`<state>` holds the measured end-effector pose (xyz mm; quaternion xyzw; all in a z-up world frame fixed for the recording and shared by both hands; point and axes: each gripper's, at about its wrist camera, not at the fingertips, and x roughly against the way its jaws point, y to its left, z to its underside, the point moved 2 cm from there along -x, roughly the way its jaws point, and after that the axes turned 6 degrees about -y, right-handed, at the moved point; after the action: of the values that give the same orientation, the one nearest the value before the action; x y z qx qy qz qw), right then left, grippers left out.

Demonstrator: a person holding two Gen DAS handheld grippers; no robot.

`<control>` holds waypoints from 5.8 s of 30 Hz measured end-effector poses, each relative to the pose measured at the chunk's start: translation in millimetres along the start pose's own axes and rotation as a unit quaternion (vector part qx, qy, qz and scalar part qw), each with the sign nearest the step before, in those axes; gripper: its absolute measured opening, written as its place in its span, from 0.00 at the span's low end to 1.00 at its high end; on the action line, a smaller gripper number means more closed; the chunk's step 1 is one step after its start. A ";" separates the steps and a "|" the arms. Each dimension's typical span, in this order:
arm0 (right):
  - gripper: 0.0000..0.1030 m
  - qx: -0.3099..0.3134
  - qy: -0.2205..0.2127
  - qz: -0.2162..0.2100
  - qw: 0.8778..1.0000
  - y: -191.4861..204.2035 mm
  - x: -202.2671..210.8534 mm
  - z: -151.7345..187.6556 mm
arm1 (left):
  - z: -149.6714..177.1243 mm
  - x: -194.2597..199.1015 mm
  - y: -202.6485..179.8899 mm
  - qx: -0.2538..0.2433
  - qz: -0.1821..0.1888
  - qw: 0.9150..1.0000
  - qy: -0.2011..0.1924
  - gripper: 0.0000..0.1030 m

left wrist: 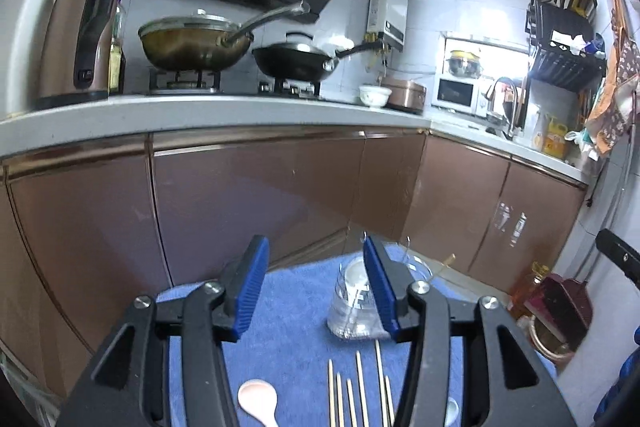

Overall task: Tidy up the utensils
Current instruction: 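Move both tools back down toward the chopsticks on the towel, then grasp a wooden chopstick with the left tool while the right tool grasps another, then lift both chopsticks and carry them above the glass holder, then open both tools to drop the chopsticks into the holder, then grasp another wooden chopstick from the towel with the left tool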

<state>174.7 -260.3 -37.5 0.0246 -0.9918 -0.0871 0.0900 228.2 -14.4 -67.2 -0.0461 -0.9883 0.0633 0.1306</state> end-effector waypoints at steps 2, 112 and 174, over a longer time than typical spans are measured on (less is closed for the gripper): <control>0.37 -0.002 -0.002 -0.004 1.000 1.5 8.4 -1.0 | 2.8 0.1 1.6 -0.001 0.006 1.000 0.027 0.46; 0.05 -0.018 0.105 -0.124 0.987 63.3 -73.4 36.2 | -33.1 -41.8 -25.0 0.061 0.123 0.989 0.050 0.04; 0.27 -0.023 0.023 -0.047 0.998 8.4 -97.9 38.0 | 85.0 -173.1 48.2 0.195 0.056 0.935 0.292 0.32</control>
<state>263.6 -239.3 -89.9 0.0708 -0.9849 -0.1138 0.1093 375.8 5.0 -198.9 -0.0912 -0.8709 0.2454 0.4160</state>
